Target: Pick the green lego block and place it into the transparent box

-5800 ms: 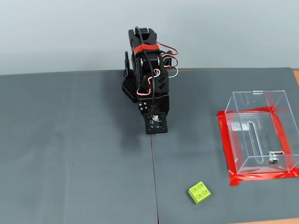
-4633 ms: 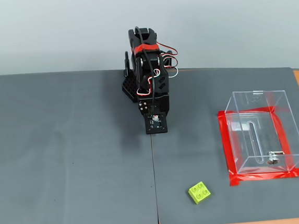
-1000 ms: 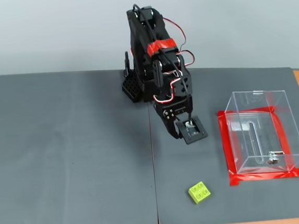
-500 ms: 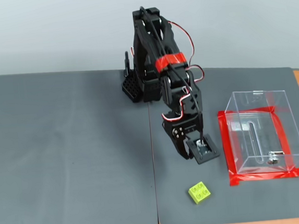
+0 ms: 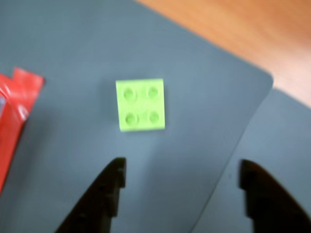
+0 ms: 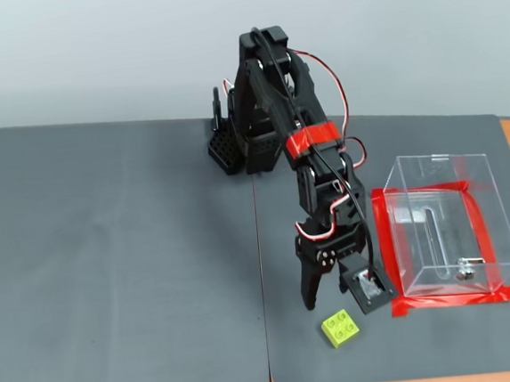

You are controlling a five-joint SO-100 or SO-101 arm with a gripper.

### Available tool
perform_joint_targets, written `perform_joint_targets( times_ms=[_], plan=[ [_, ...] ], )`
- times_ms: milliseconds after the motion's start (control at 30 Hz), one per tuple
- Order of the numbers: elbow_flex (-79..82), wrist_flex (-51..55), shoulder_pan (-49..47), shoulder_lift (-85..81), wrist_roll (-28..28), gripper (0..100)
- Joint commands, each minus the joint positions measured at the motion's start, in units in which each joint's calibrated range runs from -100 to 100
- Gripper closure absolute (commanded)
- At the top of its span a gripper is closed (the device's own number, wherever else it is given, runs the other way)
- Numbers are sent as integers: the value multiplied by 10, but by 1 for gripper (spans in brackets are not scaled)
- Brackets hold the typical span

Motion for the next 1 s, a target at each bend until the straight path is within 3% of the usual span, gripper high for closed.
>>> perform_joint_targets(
  times_ms=[0, 700, 967],
  plan=[
    [-67, -6, -2, 22, 1, 68],
    [-103, -7, -43, 116, -4, 68],
    [-103, -59, -41, 142, -4, 68]
  ],
)
